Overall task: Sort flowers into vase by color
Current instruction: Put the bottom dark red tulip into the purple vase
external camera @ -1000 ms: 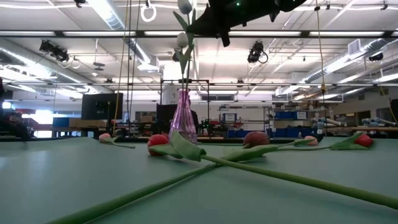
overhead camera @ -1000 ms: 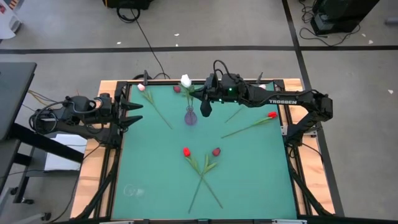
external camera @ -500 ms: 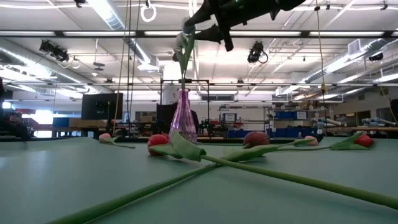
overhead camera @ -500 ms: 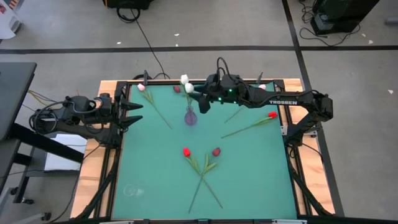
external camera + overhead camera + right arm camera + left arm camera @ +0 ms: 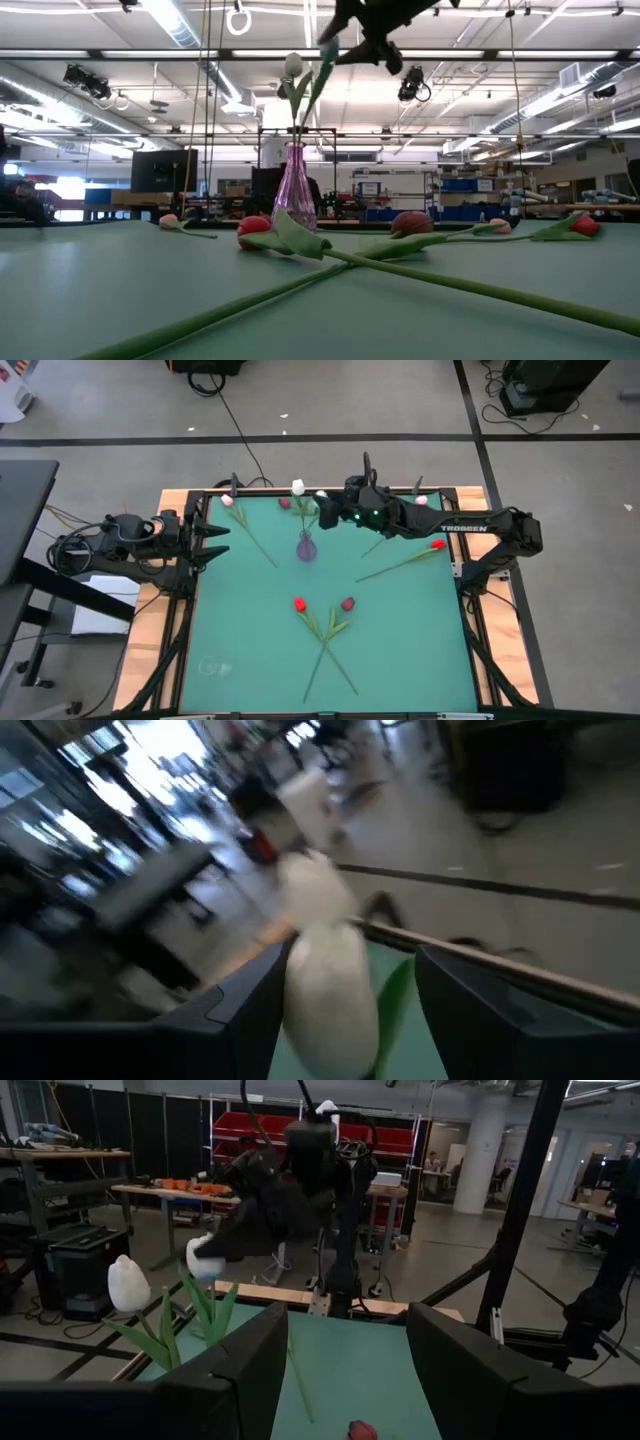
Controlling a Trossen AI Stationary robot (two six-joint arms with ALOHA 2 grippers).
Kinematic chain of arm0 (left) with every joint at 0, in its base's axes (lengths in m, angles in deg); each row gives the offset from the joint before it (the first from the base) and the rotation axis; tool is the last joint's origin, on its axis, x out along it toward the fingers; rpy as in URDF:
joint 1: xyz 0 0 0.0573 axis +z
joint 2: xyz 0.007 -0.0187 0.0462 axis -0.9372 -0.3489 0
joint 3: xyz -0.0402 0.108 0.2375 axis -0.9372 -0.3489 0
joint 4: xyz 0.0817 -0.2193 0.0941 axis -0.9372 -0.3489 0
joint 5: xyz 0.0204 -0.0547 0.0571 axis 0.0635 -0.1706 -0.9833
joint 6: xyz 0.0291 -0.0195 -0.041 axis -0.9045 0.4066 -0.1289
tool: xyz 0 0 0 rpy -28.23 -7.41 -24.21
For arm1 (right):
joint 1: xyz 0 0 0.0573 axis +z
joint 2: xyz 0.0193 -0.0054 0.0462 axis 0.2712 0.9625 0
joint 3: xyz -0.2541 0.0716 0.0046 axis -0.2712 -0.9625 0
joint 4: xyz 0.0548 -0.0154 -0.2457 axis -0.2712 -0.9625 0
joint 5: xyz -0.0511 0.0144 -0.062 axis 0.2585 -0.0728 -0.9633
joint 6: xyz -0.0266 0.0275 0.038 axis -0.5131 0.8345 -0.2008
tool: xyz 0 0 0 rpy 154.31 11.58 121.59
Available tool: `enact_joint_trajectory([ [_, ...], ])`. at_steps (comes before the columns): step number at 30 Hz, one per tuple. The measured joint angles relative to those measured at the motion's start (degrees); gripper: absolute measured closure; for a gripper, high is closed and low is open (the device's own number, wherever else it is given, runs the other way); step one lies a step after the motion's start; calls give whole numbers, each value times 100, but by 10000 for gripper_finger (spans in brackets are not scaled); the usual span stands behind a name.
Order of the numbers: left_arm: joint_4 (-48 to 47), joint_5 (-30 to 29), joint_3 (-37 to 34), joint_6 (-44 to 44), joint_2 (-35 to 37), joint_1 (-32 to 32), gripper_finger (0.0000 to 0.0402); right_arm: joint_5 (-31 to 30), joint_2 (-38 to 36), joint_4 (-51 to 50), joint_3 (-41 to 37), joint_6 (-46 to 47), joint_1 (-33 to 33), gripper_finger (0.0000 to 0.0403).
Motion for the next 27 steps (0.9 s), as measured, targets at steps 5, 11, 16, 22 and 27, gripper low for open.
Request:
enact_joint_trajectory([
  [5,5,0,-2,0,-1,0,189,-139,-27,-329,0,-790,1,174],
  [11,1,0,-2,0,-1,1,189,-25,-36,236,0,-1045,1,174],
  [16,1,0,-2,-9,-1,1,189,272,-36,186,0,-853,1,174],
  [22,3,0,-2,0,-1,7,189,-118,-101,620,-7,-1752,105,178],
  [27,-8,0,-2,48,-1,7,189,-805,-225,990,0,-3296,248,193],
])
